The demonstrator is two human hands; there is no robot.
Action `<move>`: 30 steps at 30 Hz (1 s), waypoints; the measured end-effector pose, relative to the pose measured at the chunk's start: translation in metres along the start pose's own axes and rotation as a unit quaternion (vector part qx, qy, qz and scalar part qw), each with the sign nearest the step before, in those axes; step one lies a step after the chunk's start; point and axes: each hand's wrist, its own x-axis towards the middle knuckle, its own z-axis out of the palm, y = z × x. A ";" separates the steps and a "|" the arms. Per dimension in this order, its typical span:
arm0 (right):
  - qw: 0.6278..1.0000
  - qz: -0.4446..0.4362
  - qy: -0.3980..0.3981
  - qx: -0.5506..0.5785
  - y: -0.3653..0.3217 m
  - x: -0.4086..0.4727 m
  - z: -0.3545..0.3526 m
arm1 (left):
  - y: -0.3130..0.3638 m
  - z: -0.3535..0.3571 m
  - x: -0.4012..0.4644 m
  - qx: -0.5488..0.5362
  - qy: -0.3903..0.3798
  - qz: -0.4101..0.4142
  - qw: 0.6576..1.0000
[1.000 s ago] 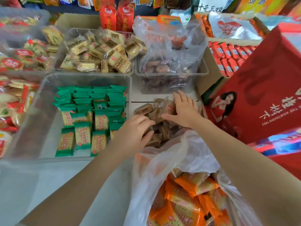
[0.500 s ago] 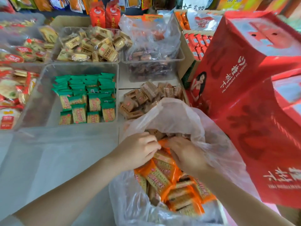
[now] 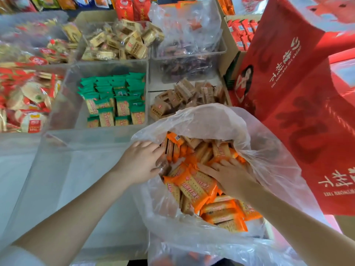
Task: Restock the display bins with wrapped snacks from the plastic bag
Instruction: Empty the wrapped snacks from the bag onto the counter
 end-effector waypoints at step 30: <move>0.953 0.275 0.011 0.128 0.093 0.052 -0.052 | 0.013 0.031 0.107 -0.390 0.046 -0.174 0.903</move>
